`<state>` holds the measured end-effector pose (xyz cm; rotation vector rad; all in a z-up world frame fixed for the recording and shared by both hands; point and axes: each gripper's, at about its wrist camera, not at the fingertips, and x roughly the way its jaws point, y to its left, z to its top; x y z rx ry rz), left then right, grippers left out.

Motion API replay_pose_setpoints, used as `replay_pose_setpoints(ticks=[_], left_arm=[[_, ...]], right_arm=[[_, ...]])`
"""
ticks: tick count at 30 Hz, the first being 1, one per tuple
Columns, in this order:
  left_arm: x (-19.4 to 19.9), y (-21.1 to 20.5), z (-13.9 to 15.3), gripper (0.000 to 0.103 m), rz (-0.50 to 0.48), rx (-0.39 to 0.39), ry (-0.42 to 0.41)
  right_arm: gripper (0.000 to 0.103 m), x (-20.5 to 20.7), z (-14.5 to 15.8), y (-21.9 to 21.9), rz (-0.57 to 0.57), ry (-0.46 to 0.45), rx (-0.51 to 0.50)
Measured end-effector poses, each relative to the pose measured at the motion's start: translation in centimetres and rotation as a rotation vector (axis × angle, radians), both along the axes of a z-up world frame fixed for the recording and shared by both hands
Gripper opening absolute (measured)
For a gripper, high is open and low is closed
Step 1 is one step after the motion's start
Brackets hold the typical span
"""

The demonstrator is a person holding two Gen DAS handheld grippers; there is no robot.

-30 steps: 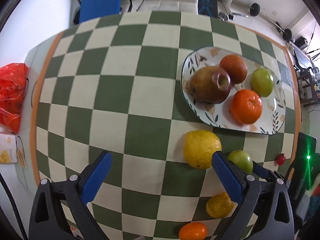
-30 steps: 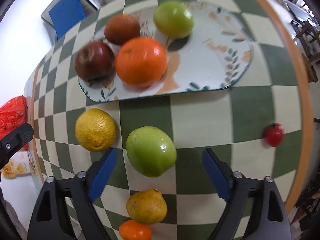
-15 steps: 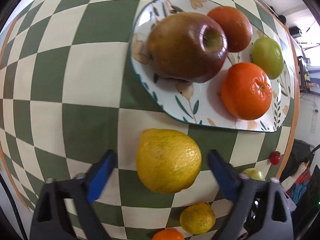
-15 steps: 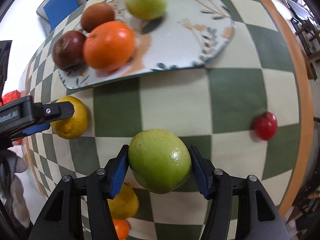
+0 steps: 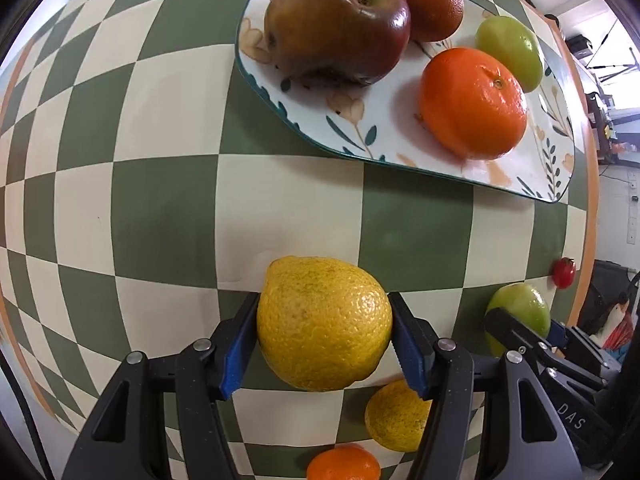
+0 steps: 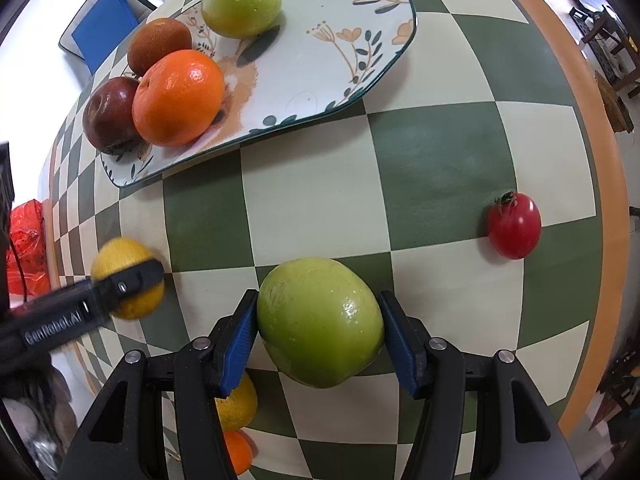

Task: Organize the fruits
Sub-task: 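Carry the lemon and green apple onto the plate and open both grippers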

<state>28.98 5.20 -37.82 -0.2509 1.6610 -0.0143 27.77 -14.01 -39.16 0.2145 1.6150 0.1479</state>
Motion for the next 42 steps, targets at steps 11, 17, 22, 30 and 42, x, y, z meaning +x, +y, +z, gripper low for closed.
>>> replay_pose_setpoints(ticks=[11,17,22,30,42], left_arm=[[0.4,-0.2,3.9,0.060,0.032,-0.076,-0.059],[3.3,-1.9,6.8,0.060,0.164,-0.326,-0.050],[6.6,-4.3,6.6,0.060,0.219,-0.385,-0.033],[10.5,-6.4,4.7,0.060,0.248,-0.367,0.024],[11.5,-7.7,2.9,0.060,0.257,-0.321,0.077]], right_arm=[[0.062,0.5,0.8,-1.0,-0.027,-0.019,0.049],[0.062,3.3,4.0,-5.3,-0.174,-0.053,0.245],[0.062,8.6,6.3,-8.1,-0.199,-0.106,0.312],[0.062,16.1,5.0,-9.5,-0.144,-0.100,0.331],[0.063,19.4,1.2,-7.4,-0.098,0.017,0.381]])
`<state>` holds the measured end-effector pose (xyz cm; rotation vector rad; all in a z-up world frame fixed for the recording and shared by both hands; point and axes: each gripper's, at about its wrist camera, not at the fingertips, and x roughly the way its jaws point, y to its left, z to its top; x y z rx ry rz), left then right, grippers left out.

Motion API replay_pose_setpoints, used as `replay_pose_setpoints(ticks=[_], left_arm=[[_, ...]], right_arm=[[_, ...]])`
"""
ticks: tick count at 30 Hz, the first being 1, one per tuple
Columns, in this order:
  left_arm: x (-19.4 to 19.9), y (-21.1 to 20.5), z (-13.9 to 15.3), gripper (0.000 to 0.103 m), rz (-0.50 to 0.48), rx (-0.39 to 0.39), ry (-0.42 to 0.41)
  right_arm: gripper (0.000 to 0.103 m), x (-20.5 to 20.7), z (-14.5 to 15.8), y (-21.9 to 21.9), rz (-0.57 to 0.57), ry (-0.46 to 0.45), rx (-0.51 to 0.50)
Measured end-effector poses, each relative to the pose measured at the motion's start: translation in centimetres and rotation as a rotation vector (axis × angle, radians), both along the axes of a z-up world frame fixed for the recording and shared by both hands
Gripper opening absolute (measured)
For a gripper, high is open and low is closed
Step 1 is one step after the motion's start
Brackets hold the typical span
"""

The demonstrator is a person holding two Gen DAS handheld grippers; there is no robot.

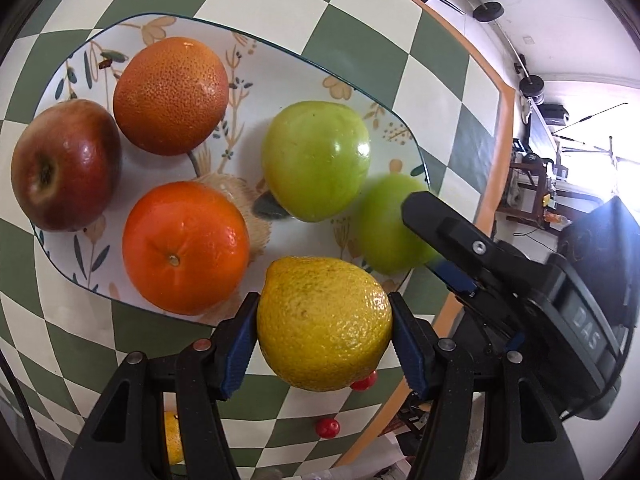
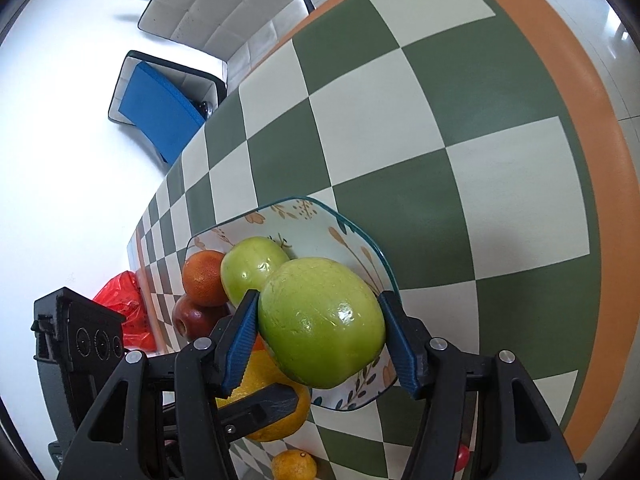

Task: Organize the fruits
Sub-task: 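Carry the lemon and green apple onto the plate and open both grippers, then lift both grippers away from the plate over the remaining fruits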

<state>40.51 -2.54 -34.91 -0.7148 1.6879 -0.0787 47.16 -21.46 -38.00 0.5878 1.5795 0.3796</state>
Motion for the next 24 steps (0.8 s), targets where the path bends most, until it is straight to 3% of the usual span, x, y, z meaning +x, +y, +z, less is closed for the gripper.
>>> replay_pose_setpoints(ticks=[1,2,5,11,15,18,24], left_arm=[[0.0,0.1,0.0,0.062,-0.001,0.009,0.003],[-0.1,0.3,0.1,0.073,0.004,0.004,-0.001],[-0.2,0.5,0.3,0.087,0.013,-0.003,-0.011],[-0.8,1.4,2.3,0.091,-0.005,0.063,-0.065],[-1.7,2.8,4.4,0.091,-0.052,0.243,-0.139],[-2.8,4.5,5.7,0.091,-0.103,0.421,-0.199],[-4.9,6.2,6.4,0.091,-0.167,0.568,-0.250]], right_arm=[[0.065,-0.2,0.2,-0.5,0.000,0.000,0.002],[0.066,-0.2,0.3,-0.3,0.003,0.000,-0.001],[0.073,-0.4,0.8,-0.4,-0.006,-0.005,0.001],[0.080,-1.1,2.1,-0.9,-0.009,-0.024,-0.053],[0.083,-2.0,3.7,-1.2,-0.005,-0.060,-0.108],[0.093,-3.0,5.2,-0.9,0.015,-0.114,-0.231],[0.096,-7.1,8.1,1.6,0.091,-0.235,-0.489]])
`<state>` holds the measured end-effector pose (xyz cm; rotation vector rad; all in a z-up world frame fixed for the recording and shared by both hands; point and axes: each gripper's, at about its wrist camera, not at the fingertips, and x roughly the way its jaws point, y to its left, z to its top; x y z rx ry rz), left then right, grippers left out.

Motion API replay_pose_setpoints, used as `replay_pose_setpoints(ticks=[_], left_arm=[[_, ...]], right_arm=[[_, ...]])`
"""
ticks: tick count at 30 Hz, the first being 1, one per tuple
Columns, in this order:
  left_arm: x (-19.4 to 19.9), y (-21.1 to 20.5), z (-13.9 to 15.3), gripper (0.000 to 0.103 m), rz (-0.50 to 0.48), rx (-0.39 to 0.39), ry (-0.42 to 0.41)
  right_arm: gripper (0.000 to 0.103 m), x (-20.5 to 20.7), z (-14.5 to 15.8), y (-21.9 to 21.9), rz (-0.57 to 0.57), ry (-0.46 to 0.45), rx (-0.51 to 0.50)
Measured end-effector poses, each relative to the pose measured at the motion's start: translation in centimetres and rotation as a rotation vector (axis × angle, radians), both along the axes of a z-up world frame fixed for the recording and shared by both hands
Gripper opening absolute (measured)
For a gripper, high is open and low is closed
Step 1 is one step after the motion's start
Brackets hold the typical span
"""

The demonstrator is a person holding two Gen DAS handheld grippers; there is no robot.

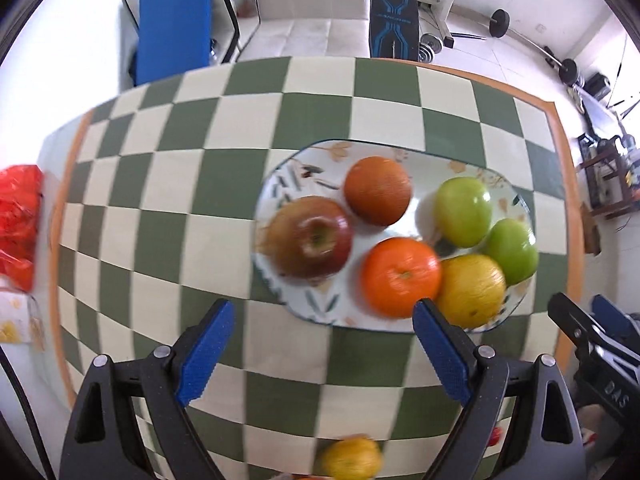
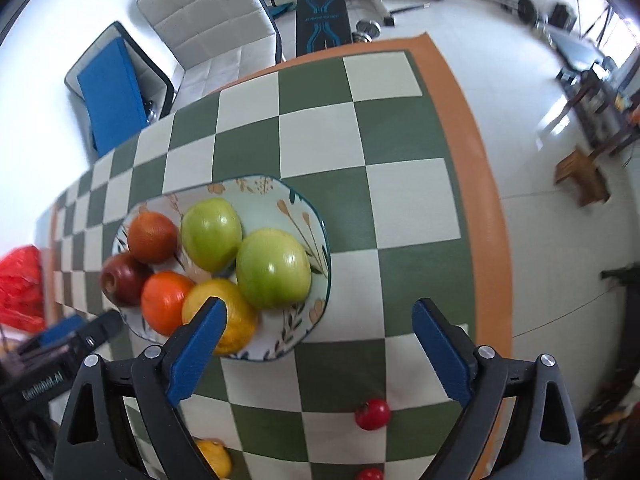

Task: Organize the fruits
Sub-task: 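Lift both grippers away from the plate over the remaining fruits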

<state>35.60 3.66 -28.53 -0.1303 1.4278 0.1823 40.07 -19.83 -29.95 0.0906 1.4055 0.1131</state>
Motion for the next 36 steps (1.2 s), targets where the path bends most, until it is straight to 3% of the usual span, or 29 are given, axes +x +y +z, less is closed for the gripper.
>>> replay_pose_setpoints(ticks=[10,29,36], left_arm=[[-4.0,0.3,4.5,0.091,-0.036,0.030,-0.107],[-12.3,-0.9,14.7,0.091,-0.093,0.026,-0.298],[-14.1,-1.3,17.0,0.091,-0.110,0.046,-0.353]], right_arm=[[0.096,-5.7,3.9,3.1,0.025,-0.084,-0.105],[0.096,-15.9,15.5,2.6,-0.006,-0.262,-0.092],[0.096,-19.0,19.6,2.9,0.004,-0.329,-0.106]])
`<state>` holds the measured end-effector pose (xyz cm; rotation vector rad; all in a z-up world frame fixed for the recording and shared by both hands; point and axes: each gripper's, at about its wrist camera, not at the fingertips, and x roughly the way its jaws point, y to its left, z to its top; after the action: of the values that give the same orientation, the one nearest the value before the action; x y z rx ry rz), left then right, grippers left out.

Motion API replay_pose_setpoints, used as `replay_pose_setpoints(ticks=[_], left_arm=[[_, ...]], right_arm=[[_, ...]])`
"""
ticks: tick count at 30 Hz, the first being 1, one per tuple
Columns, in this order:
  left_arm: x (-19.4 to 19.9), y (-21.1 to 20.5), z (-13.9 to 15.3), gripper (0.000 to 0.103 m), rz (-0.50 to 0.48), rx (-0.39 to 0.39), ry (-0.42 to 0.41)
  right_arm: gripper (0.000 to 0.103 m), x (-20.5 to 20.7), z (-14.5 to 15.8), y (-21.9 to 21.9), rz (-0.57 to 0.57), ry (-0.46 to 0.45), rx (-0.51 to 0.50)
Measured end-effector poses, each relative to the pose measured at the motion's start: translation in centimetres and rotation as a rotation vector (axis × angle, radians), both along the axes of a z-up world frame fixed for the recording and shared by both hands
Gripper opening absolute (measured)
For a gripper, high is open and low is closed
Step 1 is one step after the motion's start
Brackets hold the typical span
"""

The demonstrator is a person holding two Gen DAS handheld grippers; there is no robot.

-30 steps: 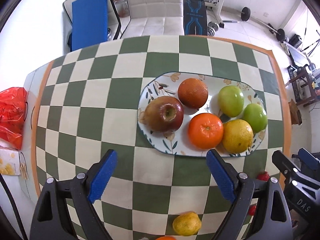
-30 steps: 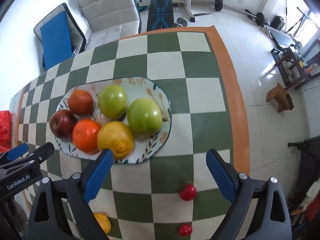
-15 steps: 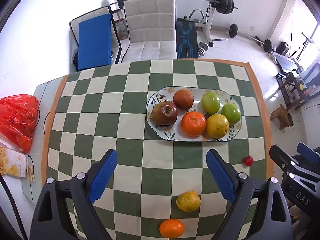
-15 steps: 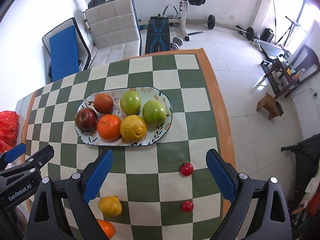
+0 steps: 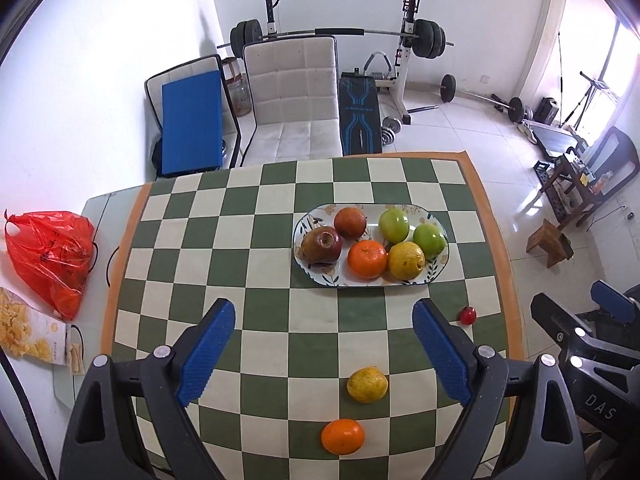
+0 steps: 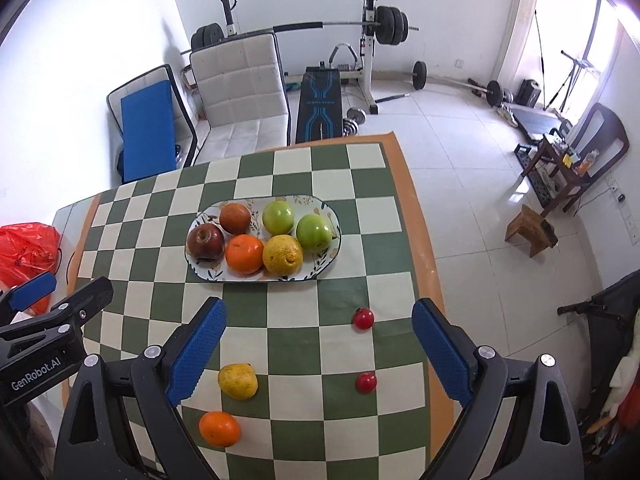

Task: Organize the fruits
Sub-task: 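Lift both grippers away from the plate over the remaining fruits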

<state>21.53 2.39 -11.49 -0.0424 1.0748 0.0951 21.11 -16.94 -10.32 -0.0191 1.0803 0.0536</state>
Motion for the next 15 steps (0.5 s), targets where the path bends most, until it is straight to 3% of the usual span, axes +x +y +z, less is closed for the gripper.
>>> replay_pose_setpoints(ticks=[7,15], left_arm=[[-1.0,0.5,0.5,0.091,0.007,-0.007,-0.013],[-1.2,0.8,0.6,0.091,0.015,-0.015,-0.019]], right_arm=[[0.096,-1.5,2.3,0.4,-0.003,-0.040,-0.005],[0.096,-2.1,2.4,0.5,-0.010,-0.032,0.014]])
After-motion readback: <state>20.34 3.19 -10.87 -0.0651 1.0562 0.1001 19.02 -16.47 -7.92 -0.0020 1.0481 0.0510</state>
